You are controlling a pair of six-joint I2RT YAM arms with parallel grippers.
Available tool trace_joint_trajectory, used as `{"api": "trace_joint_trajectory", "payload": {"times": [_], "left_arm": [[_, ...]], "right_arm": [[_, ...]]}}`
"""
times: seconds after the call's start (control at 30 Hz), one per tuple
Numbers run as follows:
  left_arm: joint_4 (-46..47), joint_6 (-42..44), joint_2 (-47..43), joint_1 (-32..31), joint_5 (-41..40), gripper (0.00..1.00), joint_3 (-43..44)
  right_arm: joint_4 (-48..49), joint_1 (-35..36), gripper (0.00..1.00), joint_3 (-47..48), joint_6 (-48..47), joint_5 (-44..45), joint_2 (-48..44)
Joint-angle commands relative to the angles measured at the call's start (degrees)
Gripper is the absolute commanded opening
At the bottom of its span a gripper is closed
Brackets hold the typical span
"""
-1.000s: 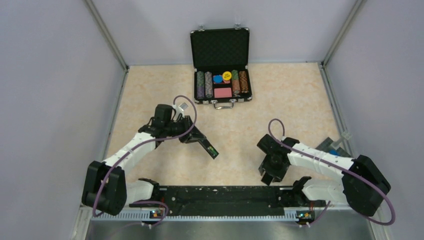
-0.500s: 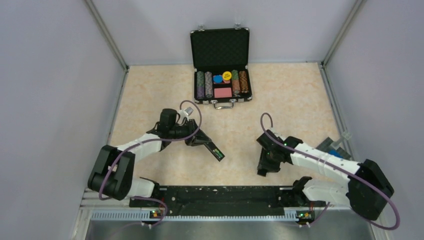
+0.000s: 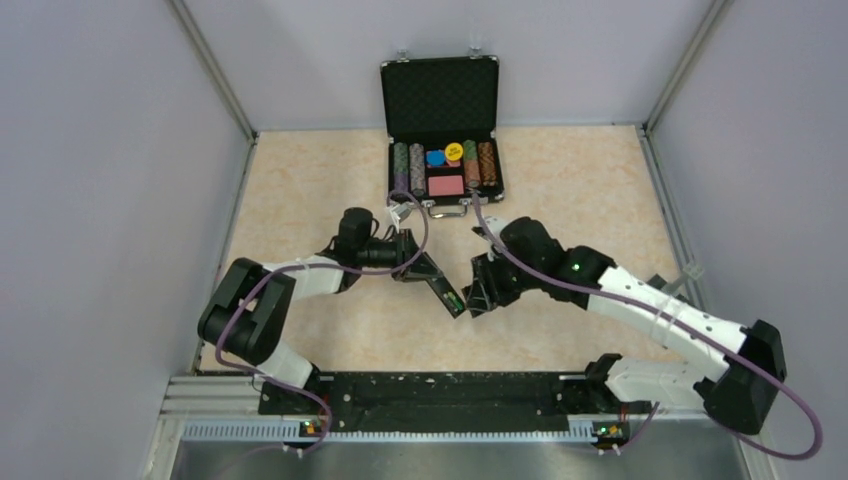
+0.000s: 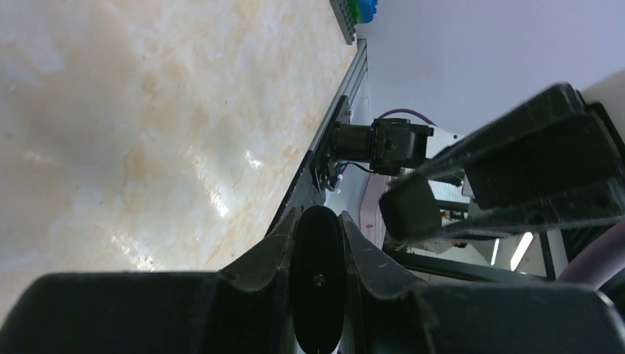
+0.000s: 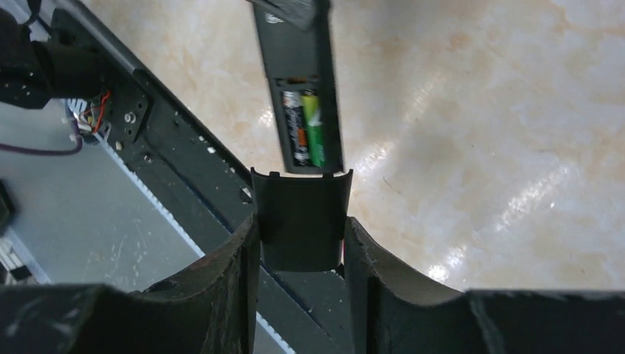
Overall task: Load the batteries into the remote control
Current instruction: Load the battery cover into the remote control.
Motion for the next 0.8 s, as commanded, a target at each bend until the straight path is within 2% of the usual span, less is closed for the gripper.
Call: {"api": "trace_joint_trajectory", "payload": {"times": [0.0,0.1,0.23,0.4,0.53,0.77], "left_arm": [[3.2,2.3,1.4,-1.6,1.8,0.00,4.5],[-4.1,5.7,1.7,-3.0,-0.2,0.00,6.2],[-8.0,9.2,1.6,-4.3,-1.6,0.00,6.7],[-9.2,10.8,2.0,-5.7,-1.1,0.00,7.1],[-12.2,13.4,2.2,-6.2,-2.1,0.00,8.5],[-9.9,10.9,2.1,-6.2,-2.3,0.00,8.3]], "right_arm": [[-3.9,4.4,0.24,7.9,-8.2,0.0,7.1],[-7.2,5.0,0.25,10.9,-7.7,1.7,11.1],[-10.0,5.7,0.25,12.7,-9.1,5.6,13.9],[-12.3,6.5,0.25,14.6,-10.0,6.3,17.5],[-10.2,7.0,0.25,13.8,-8.0,6.5,17.6],[-7.8,7.5,0.25,12.3,-4.7,7.0,17.2]]}}
